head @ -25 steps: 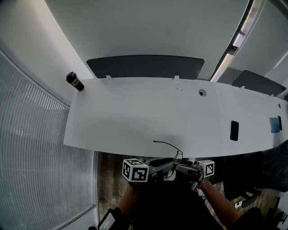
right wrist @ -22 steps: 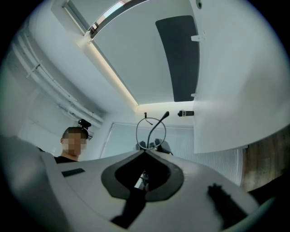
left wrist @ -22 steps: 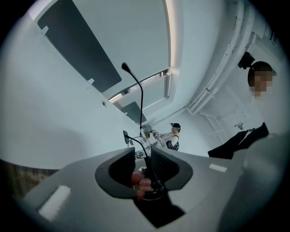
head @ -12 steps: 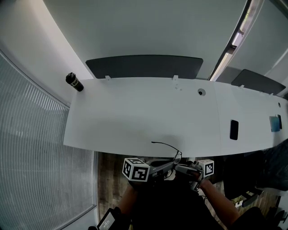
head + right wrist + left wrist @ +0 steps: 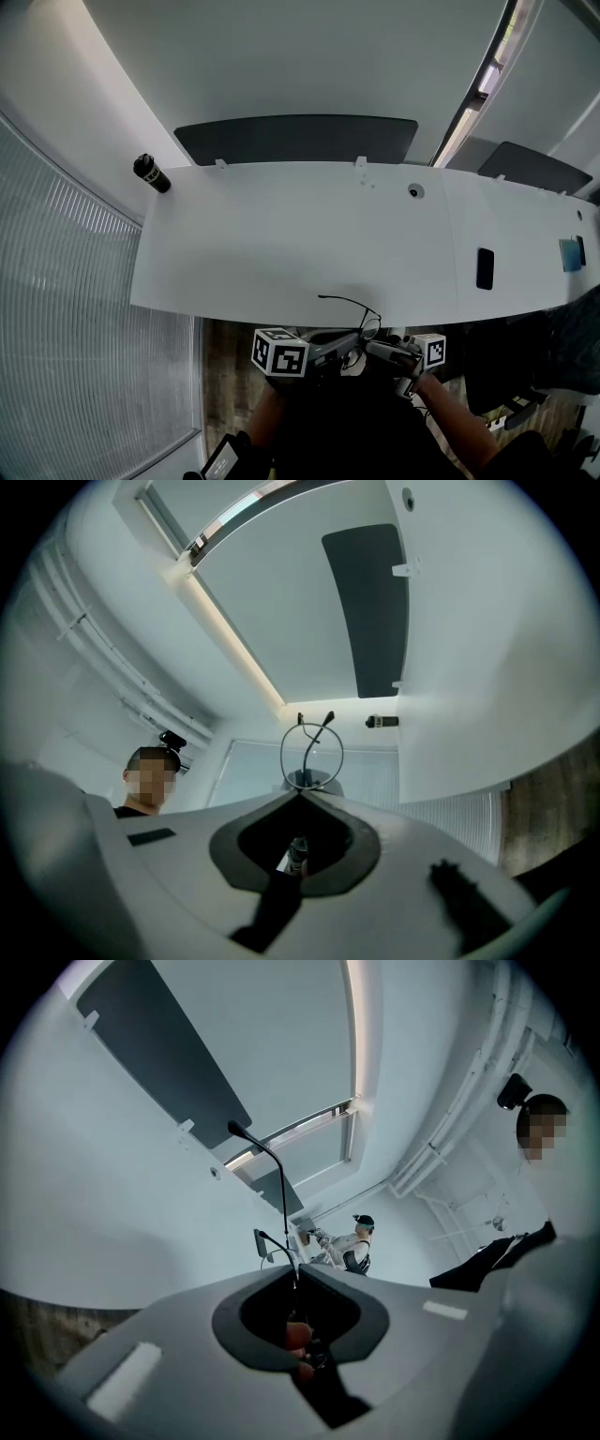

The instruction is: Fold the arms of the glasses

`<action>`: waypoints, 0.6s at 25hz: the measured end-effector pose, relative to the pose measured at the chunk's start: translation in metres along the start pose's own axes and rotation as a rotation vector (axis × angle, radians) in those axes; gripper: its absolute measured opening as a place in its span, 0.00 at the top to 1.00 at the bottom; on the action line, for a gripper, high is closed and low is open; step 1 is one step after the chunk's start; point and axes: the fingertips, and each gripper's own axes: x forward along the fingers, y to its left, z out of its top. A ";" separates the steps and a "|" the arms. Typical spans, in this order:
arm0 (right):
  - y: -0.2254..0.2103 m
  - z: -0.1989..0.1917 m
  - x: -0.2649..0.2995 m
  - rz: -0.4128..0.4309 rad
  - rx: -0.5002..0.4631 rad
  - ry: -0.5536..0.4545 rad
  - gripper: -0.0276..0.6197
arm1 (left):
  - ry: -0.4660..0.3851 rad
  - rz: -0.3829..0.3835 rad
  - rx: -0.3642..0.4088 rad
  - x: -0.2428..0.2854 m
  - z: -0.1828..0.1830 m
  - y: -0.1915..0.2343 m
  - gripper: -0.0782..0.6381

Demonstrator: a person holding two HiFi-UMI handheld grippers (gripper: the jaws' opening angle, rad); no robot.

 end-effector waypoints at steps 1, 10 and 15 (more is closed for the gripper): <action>0.001 0.001 -0.001 0.001 0.002 -0.007 0.94 | -0.006 0.002 -0.004 0.000 0.002 0.000 0.86; 0.000 0.006 -0.008 0.006 0.004 -0.068 0.94 | -0.076 0.016 -0.033 -0.013 0.012 0.006 0.86; 0.000 0.013 -0.015 -0.003 -0.002 -0.115 0.94 | -0.143 0.040 -0.001 -0.022 0.020 0.007 0.85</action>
